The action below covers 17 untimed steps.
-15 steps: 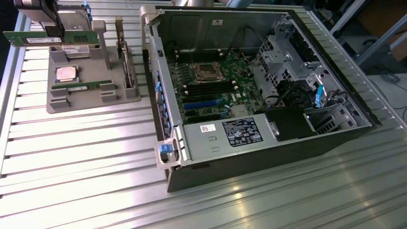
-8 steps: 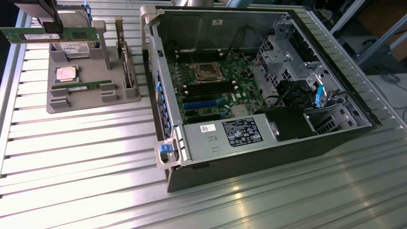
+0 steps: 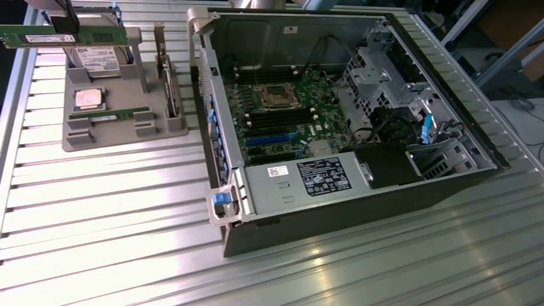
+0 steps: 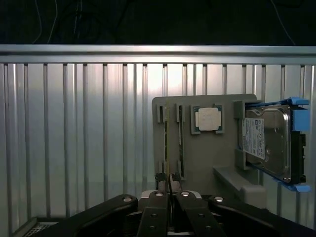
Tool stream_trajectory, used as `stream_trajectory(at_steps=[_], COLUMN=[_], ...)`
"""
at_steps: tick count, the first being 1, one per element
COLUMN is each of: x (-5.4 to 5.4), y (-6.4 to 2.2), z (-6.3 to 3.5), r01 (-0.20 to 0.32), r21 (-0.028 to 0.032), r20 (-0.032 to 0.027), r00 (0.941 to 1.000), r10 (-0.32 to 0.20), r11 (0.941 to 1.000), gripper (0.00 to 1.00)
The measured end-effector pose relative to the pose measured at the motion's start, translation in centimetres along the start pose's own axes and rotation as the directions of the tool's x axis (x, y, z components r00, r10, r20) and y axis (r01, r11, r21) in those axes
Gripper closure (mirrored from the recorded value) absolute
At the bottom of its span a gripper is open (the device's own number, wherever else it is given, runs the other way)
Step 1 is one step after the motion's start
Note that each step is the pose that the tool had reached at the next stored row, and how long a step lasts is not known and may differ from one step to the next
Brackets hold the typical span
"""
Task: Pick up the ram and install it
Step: 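Pick up the ram and move it above insertion slot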
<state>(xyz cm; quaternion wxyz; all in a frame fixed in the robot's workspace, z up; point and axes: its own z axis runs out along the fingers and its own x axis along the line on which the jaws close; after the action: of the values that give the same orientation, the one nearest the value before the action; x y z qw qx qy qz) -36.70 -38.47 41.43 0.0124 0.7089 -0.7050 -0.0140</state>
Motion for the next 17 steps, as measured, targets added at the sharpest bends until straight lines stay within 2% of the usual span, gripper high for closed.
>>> stream_trajectory(at_steps=[17], x=[0.0], y=[0.08], z=[-2.0], r01=[0.0], r21=[0.0001], r20=[0.0], r00=[1.0], r10=[0.0], r11=[1.0], gripper=[0.88])
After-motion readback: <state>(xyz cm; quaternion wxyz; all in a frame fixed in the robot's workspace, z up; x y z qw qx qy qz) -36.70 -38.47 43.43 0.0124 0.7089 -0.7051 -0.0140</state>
